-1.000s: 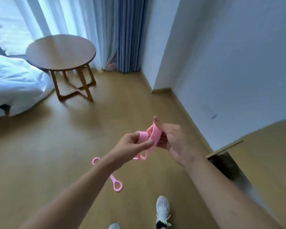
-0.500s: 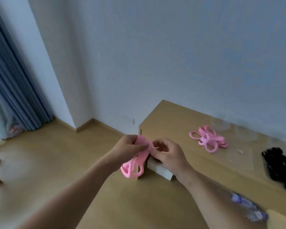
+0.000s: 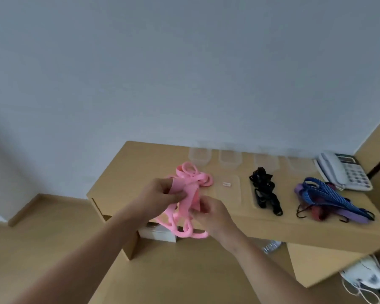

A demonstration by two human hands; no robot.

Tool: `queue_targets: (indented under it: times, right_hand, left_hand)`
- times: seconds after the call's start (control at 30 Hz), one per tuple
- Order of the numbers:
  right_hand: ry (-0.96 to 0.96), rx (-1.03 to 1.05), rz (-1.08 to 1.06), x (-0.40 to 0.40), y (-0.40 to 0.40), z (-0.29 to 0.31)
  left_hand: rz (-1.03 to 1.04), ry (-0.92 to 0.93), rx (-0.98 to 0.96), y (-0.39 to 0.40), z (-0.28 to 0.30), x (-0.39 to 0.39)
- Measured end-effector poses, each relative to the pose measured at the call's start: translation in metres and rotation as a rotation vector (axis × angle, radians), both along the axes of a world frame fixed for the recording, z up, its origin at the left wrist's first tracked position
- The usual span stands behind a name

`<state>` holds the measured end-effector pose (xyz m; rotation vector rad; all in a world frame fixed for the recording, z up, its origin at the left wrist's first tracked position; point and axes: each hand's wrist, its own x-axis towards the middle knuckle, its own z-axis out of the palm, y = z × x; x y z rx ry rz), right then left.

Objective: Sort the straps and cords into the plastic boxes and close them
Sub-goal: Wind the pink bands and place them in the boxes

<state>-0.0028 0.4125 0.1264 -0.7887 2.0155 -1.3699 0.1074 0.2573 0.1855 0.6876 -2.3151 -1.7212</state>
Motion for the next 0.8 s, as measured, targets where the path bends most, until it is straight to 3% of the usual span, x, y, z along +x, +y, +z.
queue_targets:
  times: [0.2,0.3,0.43,0.53,0.8]
  right_hand:
    - [-0.415,-0.087,-0.091,-0.039,0.019,0.001]
    - [-0.512,-0.139,-0.078,-0.052,0.014,-0.002]
    - [-0.403,-0.142,-0.030,-0.069,0.004,-0.003]
    - [-0.404,-0.067,-0.186,-0.086,-0.008,-0.012]
    - [-0.512,-0.039,-0.558,-0.163,-0.035,-0.033]
  left_hand:
    - [0.017,-0.024,0.128,0.004,-0.017,-0.053]
    - [-0.034,-0.077,0.134,0.001,-0.029,-0.074]
    - [-0.174,-0.148,0.184,-0.016,-0.037,-0.103]
    - [-0.255,-0.198,0.192,-0.034,-0.039,-0.128]
    - [-0.121,-0.223,0.184,-0.085,-0.043,-0.184]
